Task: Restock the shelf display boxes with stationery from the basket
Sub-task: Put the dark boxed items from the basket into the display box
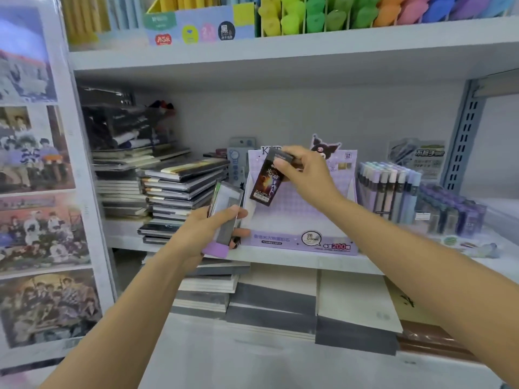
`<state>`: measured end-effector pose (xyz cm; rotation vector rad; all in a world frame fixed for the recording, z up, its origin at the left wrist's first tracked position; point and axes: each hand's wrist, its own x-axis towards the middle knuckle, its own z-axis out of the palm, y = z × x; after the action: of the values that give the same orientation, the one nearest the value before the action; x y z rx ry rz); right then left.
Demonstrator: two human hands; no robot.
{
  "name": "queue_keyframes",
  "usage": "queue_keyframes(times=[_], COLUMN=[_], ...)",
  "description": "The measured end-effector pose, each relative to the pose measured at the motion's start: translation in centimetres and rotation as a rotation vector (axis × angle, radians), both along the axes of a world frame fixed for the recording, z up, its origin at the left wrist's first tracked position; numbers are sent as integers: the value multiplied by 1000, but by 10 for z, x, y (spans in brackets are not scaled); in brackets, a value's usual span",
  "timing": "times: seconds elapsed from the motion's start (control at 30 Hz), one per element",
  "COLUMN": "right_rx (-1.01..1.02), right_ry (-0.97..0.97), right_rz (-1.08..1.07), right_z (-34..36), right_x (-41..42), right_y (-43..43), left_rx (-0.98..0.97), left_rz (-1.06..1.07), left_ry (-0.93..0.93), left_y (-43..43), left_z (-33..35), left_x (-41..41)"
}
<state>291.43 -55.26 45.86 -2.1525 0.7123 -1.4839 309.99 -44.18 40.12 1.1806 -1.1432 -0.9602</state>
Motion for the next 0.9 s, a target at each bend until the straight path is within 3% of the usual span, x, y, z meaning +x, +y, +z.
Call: queue_keyframes(times=[0.4, 0.63, 0.9], right_rx=[-135, -39, -31], right_ry=[153, 177, 403], right_rz=[-119, -30, -76], right_z=[-20, -20, -12], right_x=[8, 3, 9], right_y=[-20, -24, -33], left_rx=[-8, 0, -29], left_rz=[10, -5, 23], left_ry=[6, -7, 11], left_y=[-7, -8, -9], left_z=[-5, -4, -4], left_x=[2, 3, 2])
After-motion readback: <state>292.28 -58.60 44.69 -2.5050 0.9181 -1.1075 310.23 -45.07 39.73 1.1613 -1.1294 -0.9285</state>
